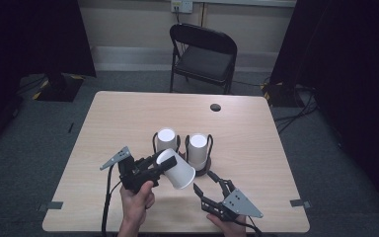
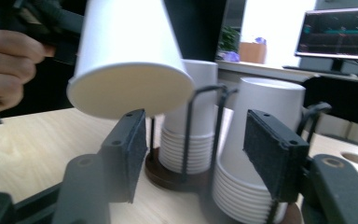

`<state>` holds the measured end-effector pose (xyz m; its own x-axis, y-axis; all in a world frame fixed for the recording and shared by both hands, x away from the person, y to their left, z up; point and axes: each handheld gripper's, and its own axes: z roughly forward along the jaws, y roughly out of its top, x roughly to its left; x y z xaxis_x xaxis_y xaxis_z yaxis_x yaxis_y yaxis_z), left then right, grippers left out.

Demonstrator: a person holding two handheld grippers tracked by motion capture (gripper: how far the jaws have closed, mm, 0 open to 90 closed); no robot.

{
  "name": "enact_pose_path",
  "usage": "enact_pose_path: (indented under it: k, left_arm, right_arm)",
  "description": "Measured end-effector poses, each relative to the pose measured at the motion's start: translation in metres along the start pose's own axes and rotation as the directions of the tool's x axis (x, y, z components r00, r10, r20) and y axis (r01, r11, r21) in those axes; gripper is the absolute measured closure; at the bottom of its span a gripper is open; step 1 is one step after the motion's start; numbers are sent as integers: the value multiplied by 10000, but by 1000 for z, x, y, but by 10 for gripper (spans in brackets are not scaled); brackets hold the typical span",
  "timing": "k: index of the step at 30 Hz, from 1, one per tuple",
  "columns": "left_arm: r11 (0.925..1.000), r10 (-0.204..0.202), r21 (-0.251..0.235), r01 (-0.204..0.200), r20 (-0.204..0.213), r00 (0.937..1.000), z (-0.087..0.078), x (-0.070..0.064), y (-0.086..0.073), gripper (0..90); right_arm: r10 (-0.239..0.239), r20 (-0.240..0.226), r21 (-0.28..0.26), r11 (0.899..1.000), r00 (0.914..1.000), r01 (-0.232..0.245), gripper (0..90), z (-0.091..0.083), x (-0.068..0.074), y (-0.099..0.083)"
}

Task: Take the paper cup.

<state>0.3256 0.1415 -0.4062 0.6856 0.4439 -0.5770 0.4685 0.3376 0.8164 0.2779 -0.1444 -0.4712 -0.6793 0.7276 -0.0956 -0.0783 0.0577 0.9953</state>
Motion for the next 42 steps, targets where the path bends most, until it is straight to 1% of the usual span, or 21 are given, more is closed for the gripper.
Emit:
enact_pose_path:
  k: [3, 4, 8, 9, 10, 11, 13, 14, 16, 17, 19, 20, 22, 25, 27, 29, 31, 33, 35, 39, 42]
  left_arm:
    - [9999, -146, 53, 145, 72, 9999, 0, -1, -2, 348]
    - [9999, -146, 53, 145, 72, 9999, 0, -1, -2, 348]
    - [9985, -547, 109, 544, 278, 9981, -1, 1, -4, 348]
    - [9984, -539, 156, 535, 298, 9981, 0, 2, -4, 348]
    - [9982, -584, 126, 580, 418, 9974, 0, 2, -5, 348]
    - [9966, -810, 210, 799, 566, 9951, 1, 2, -7, 348]
    - [9964, -830, 205, 817, 692, 9942, 2, 3, -8, 348]
    - [9952, -974, 205, 961, 736, 9925, 4, 3, -10, 348]
    - [9940, -1071, 282, 1054, 721, 9916, 5, 3, -11, 348]
    - [9938, -1101, 270, 1081, 869, 9901, 6, 3, -12, 348]
    - [9921, -1230, 351, 1202, 908, 9882, 8, 1, -13, 348]
    - [9929, -1144, 446, 1107, 921, 9892, 9, 1, -14, 348]
    - [9922, -1204, 438, 1165, 1016, 9875, 10, 0, -15, 348]
    - [9913, -1219, 610, 1167, 915, 9883, 12, -1, -16, 347]
    - [9895, -1369, 594, 1316, 969, 9858, 15, -1, -17, 347]
    - [9882, -1446, 658, 1381, 1066, 9837, 18, -2, -19, 347]
    - [9883, -1409, 743, 1332, 1102, 9839, 20, -3, -20, 347]
    - [9878, -1423, 793, 1344, 1045, 9843, 22, -4, -21, 347]
    - [9877, -1433, 781, 1357, 1021, 9844, 24, -4, -23, 345]
    - [9842, -1696, 695, 1625, 1122, 9791, 25, -2, -25, 341]
    - [9838, -1715, 725, 1638, 1172, 9782, 24, -2, -25, 339]
  right_arm:
    - [-10, -374, -158, 9999, 9993, 4, 430, 4, 3, 2]
    - [-10, -374, -158, 9999, 9993, 4, 430, 4, 3, 2]
    - [-233, -595, -176, 9996, 9980, 223, 475, 7, 6, 2]
    - [-405, -536, -201, 9990, 9977, 395, 479, 9, 5, 3]
    - [-391, -516, -208, 9991, 9979, 380, 489, 10, 5, 3]
    - [-484, -484, -186, 9987, 9977, 476, 507, 11, 3, 2]
    - [-550, -494, -165, 9984, 9973, 542, 521, 11, 3, 2]
    - [-555, -523, -209, 9983, 9971, 545, 538, 12, 3, 2]
    - [-655, -574, -305, 9975, 9962, 638, 560, 13, 3, 2]
    - [-720, -581, -377, 9968, 9957, 699, 569, 14, 2, 2]
    - [-783, -549, -505, 9959, 9954, 755, 585, 14, 4, 2]
    - [-824, -551, -568, 9952, 9951, 793, 591, 14, 4, 2]
    - [-1006, -536, -664, 9931, 9935, 970, 590, 14, 4, 3]
    - [-1185, -476, -924, 9892, 9918, 1138, 623, 13, 1, 6]
    - [-1147, -450, -1078, 9881, 9924, 1094, 642, 14, -1, 7]
    - [-957, -390, -964, 9911, 9946, 916, 652, 18, -4, 7]
    - [-1111, -328, -926, 9899, 9933, 1077, 677, 20, -6, 7]
    - [-1043, -407, -1004, 9899, 9937, 998, 690, 21, -6, 8]
    - [-1066, -424, -1091, 9888, 9934, 1014, 747, 20, -7, 10]
    - [-924, -235, -1268, 9880, 9954, 887, 793, 19, -9, 10]
    - [-871, -270, -1316, 9878, 9958, 828, 821, 17, -10, 11]
